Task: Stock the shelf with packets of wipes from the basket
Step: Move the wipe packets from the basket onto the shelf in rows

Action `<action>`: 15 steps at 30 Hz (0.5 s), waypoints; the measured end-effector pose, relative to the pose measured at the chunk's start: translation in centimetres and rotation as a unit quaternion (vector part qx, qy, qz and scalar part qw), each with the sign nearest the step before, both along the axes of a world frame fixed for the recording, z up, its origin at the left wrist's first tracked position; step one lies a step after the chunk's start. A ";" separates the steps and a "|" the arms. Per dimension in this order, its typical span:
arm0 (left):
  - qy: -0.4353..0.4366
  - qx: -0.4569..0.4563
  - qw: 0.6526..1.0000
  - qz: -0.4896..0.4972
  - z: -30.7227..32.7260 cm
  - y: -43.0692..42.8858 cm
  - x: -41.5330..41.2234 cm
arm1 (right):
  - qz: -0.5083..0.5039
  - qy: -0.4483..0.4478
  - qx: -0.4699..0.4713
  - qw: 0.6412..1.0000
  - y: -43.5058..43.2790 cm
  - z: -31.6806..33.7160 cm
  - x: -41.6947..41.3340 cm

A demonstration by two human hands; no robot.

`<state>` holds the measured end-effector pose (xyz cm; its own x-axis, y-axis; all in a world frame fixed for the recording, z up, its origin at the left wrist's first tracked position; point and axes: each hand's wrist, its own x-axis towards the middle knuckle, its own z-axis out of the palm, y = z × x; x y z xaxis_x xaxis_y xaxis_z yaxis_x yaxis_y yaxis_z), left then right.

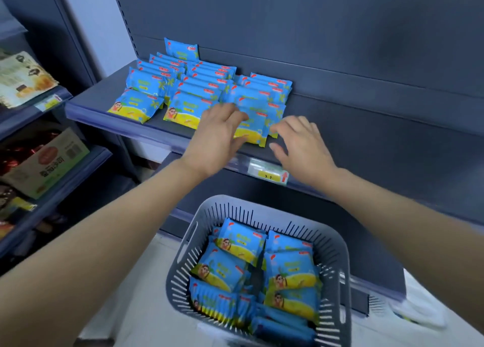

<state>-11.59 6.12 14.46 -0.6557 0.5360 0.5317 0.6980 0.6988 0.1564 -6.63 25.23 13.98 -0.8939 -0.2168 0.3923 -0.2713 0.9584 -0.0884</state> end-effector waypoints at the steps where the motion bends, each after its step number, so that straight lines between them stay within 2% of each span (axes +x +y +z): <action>1: -0.001 -0.002 1.000 -0.018 -0.6 -0.2 1.4 | 0.001 -0.008 0.007 1.000 -0.1 -0.8 1.3; 4: -0.044 -0.016 0.998 -0.048 -3.7 -0.7 5.0 | -0.012 -0.042 0.027 0.999 0.0 -3.7 4.9; 7: -0.118 -0.041 0.991 -0.053 -7.8 -1.4 7.5 | -0.032 -0.113 0.041 0.992 0.2 -7.4 7.9; 11: -0.199 -0.112 0.972 -0.063 -13.2 -2.5 9.3 | -0.052 -0.229 0.065 0.970 0.5 -12.7 11.1; 15: -0.232 -0.166 0.957 -0.049 -17.1 -3.6 9.6 | -0.078 -0.320 0.083 0.941 1.1 -16.9 12.7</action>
<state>-1.94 2.56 -2.65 -0.7182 0.6957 -0.0153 0.6716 0.6987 0.2466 6.03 26.30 -2.93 -0.9618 -0.0733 -0.2639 -0.0673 0.9972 -0.0317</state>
